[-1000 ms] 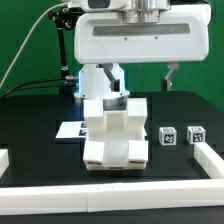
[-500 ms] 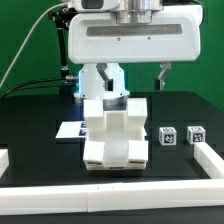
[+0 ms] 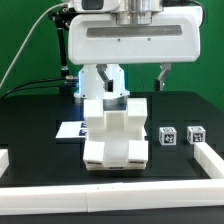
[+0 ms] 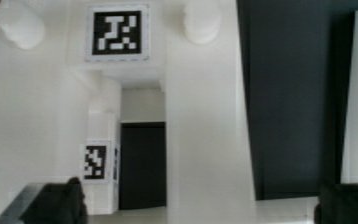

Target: Assemble chair

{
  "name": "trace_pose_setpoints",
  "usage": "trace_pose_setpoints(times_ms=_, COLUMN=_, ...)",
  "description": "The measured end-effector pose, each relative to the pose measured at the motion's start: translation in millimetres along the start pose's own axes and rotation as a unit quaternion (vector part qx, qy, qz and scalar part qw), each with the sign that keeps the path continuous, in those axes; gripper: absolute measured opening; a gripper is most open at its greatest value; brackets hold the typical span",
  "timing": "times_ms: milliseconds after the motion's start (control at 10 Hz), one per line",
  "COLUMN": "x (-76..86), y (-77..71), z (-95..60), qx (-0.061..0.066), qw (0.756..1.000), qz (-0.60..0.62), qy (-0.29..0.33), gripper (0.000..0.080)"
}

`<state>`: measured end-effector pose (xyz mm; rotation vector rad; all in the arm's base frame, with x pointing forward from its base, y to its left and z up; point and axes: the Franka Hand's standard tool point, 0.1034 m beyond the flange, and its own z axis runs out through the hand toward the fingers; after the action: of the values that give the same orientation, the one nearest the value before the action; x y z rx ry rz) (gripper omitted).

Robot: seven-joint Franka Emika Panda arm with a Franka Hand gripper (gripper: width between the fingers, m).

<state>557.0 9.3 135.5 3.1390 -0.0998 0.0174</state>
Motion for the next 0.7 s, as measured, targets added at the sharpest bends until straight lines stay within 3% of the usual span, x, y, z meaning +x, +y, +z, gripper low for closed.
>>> trace_pose_setpoints(times_ms=200, x=-2.0, y=21.0, z=6.3, qx=-0.003, qw=1.0, qz=-0.005, qy=-0.003, gripper=0.0649)
trace_pose_setpoints(times_ms=500, x=2.4, y=22.1, z=12.7, qx=-0.006, qw=1.0, qz=-0.005, qy=-0.004, gripper=0.0649)
trace_pose_setpoints(times_ms=700, x=16.1, y=22.3, z=15.8, qx=-0.01, qw=1.0, qz=-0.007, qy=0.001, gripper=0.0649)
